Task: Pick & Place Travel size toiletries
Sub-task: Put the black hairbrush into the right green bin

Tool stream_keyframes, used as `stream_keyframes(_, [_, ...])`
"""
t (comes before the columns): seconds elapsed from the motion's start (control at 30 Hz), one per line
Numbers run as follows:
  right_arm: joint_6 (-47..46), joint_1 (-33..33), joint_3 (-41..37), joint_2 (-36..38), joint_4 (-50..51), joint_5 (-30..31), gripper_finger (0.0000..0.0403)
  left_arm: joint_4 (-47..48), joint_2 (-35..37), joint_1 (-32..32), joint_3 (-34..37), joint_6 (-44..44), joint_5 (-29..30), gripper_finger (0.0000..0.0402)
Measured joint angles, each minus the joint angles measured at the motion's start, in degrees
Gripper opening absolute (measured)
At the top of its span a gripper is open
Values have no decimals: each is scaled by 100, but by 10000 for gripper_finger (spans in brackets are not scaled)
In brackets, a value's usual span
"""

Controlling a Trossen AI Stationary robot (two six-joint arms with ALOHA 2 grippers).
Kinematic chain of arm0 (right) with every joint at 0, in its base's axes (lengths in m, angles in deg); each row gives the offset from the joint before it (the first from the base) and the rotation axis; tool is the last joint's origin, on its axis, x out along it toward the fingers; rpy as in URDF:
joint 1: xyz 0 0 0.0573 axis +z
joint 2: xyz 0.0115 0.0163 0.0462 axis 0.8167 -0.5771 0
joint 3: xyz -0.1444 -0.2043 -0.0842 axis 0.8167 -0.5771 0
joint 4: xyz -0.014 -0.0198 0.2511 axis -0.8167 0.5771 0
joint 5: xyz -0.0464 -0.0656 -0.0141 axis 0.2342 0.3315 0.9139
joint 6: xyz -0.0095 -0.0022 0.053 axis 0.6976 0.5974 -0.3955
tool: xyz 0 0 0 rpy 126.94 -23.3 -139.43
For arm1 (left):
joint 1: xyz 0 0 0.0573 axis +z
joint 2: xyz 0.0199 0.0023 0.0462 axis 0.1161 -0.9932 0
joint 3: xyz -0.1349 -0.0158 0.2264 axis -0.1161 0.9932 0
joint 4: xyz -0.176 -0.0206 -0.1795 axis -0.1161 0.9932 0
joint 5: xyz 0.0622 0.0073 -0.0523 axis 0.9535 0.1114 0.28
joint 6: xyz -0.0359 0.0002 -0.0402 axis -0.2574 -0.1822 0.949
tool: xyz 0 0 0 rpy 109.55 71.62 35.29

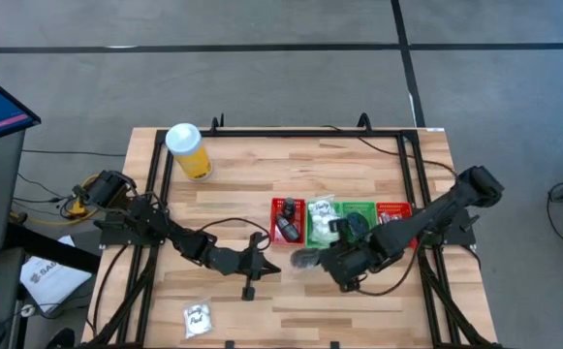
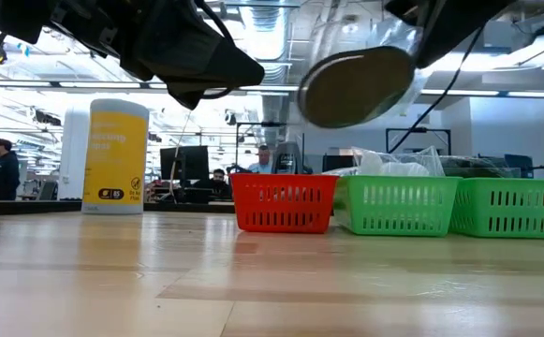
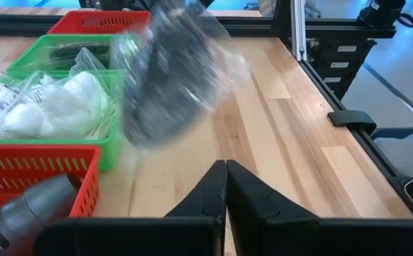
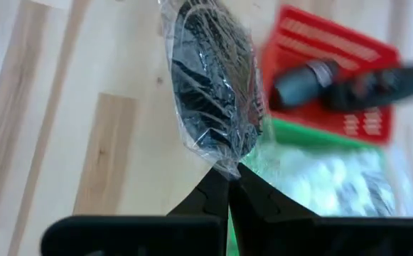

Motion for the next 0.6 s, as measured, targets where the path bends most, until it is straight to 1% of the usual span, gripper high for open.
stream_keyframes(0.27, [-1182, 51, 0, 748, 1118, 373, 0, -7, 0, 0, 0, 107, 2, 0])
stream_keyframes(0.6, [-2956, 192, 1, 1262, 2637, 541, 0, -35, 0, 0, 0, 122, 0, 0])
